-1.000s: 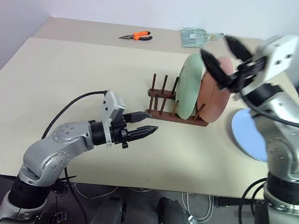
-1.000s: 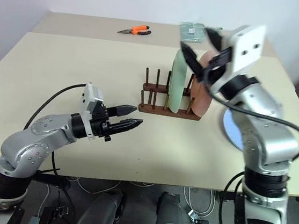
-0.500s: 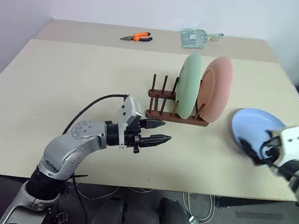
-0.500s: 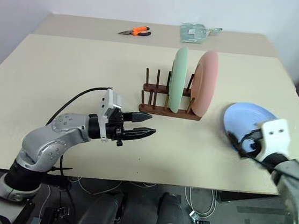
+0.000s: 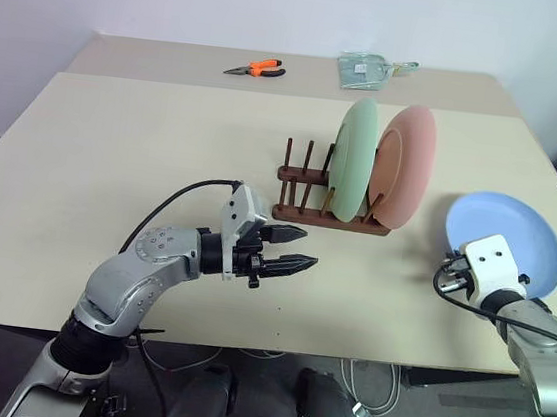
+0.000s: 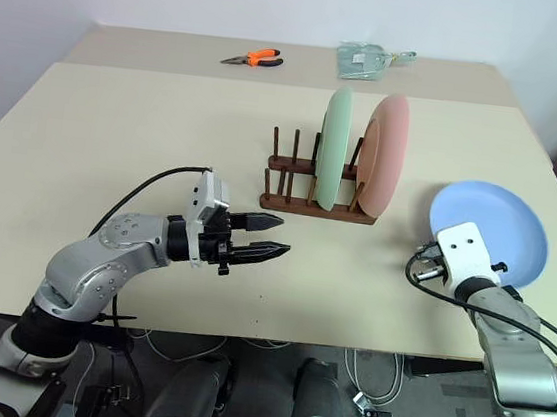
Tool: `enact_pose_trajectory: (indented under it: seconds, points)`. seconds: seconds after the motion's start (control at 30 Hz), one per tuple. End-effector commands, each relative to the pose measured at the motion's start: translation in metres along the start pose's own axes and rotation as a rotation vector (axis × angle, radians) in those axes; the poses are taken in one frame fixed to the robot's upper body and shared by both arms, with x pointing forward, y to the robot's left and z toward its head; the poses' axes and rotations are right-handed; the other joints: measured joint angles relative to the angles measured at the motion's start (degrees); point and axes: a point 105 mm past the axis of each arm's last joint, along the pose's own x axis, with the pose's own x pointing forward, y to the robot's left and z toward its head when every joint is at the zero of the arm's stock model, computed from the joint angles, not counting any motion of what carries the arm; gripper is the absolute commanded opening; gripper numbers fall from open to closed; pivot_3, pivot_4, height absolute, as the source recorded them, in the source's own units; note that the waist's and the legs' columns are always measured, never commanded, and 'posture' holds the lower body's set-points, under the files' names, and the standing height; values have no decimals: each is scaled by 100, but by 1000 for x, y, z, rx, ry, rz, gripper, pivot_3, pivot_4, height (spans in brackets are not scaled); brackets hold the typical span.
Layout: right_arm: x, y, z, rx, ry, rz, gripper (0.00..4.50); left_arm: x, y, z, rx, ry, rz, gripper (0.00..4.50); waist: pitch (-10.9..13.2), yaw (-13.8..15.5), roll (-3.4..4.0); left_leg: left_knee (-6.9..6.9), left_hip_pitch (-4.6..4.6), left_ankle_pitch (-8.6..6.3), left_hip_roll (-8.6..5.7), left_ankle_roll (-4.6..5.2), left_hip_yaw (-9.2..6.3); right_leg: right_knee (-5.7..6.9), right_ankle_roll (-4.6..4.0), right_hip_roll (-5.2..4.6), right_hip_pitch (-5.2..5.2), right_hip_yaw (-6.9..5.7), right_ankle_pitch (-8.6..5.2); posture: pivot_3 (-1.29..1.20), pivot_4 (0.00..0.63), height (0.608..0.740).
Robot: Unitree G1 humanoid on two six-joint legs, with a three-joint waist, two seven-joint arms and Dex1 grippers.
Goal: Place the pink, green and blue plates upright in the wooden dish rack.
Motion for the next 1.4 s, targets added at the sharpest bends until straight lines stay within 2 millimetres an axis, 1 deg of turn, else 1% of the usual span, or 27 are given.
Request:
enact_pose_trajectory:
  seconds: [0.03,0.07,0.13,0.17,0.2,0.23,0.27,0.3,0.33,0.4,0.47,0.5,0.53,0.57,0.63,0.7,0.8,0.87,0.97,1.23,1.33,1.4]
  points:
    - [-18,-34,78,-9,-318,-113,25,-6,5,12,53,-29,35,2544,5,-2,4,-1,0,0,0,0,0,0,0,0,0,0,0,0,150,740]
    - [-27,-47,103,-4,-416,-159,25,-9,10,13,56,-27,55,2544,11,-29,15,2,-1,0,0,0,0,0,1,0,0,0,1,0,150,740]
    - [-46,-65,149,50,-606,-199,25,-14,20,13,68,-25,97,2544,16,-54,28,2,2,0,-1,1,6,3,2,0,-2,5,2,0,150,740]
    - [-55,-68,170,92,-691,-185,25,-17,25,14,73,-26,118,2544,16,-52,29,2,4,0,1,1,6,6,2,2,-3,4,2,0,150,740]
    - [-65,-67,195,166,-795,-135,25,-20,31,14,81,-27,145,2544,16,-49,29,-3,7,1,2,1,1,8,1,5,-2,1,1,0,150,740]
    - [-73,-62,215,236,-880,-65,25,-23,37,15,88,-28,169,2544,16,-51,29,-5,7,1,5,1,-3,8,1,11,-2,-1,1,0,150,740]
    - [-80,-54,232,296,-945,14,25,-26,42,16,95,-30,189,2544,14,-37,26,-8,6,1,8,1,-9,8,-1,15,-4,-4,2,0,150,740]
    - [-89,-42,249,343,-1012,123,25,-30,48,17,104,-33,215,2544,8,-36,14,-10,6,1,10,0,-19,9,-3,17,-2,-12,4,0,150,740]
    - [-96,-30,263,388,-1061,222,25,-33,53,18,114,-40,241,2544,8,-37,11,-11,5,1,12,0,-27,9,-19,20,-1,-18,14,0,150,740]
    - [-105,-3,288,525,-1132,434,25,-43,67,22,125,-61,314,2544,8,-39,11,-11,1,1,11,0,-31,6,-21,18,-2,-18,14,0,150,740]
    - [-108,29,309,671,-1142,634,25,-58,81,24,138,-68,396,2544,9,-52,14,-8,-1,1,8,0,-29,6,-22,12,-4,-14,15,0,150,740]
    - [-107,39,315,730,-1132,694,25,-63,85,24,141,-68,420,2544,9,-63,15,-9,2,1,9,0,-30,8,-23,11,-7,-12,15,0,150,740]
    - [-100,46,321,827,-1099,725,25,-70,87,24,130,-74,438,2544,9,-70,15,-12,2,1,9,0,-31,12,-23,11,-13,-10,16,0,150,740]
    - [-91,52,324,915,-1053,734,25,-74,89,24,121,-76,449,2544,9,-70,15,-16,1,1,8,-1,-32,18,-22,12,-20,-10,17,0,150,740]
    - [-68,71,326,1062,-924,755,25,-83,88,21,116,-64,460,2544,7,-49,12,-18,-1,3,7,-3,-32,25,-9,13,-27,-11,25,0,150,740]
    - [-55,85,324,1118,-838,754,25,-89,87,18,116,-46,471,2544,6,-41,11,-18,-3,4,3,-6,-32,25,-6,13,-27,-12,27,0,150,740]
    - [-33,99,312,1152,-719,705,25,-91,85,15,115,-38,479,2544,6,-24,11,-15,-8,5,-1,-7,-31,22,-6,12,-28,-11,28,0,150,740]
    - [-23,106,304,1204,-641,697,25,-91,83,15,108,-44,481,2544,6,-47,11,-16,-7,5,-2,-7,-30,22,-6,12,-27,-11,28,0,150,740]
    - [-19,114,296,1260,-579,706,25,-89,80,14,97,-48,479,2544,7,-76,12,-22,-5,5,2,-8,-29,28,-6,17,-35,-11,28,0,150,740]
    - [-5,127,280,1295,-463,698,25,-86,76,14,79,-52,470,2544,6,-95,13,-25,-4,6,6,-9,-23,43,-7,21,-46,-6,28,0,150,740]
    - [-7,125,283,1255,-495,698,25,-85,75,14,76,-51,466,2544,6,-94,13,-24,-4,6,6,-9,-21,43,-7,21,-46,-5,28,0,150,740]
    - [-17,120,294,1237,-549,728,25,-84,75,14,75,-51,462,2544,6,-95,13,-24,-4,6,6,-9,-21,43,-7,21,-47,-5,28,0,150,740]
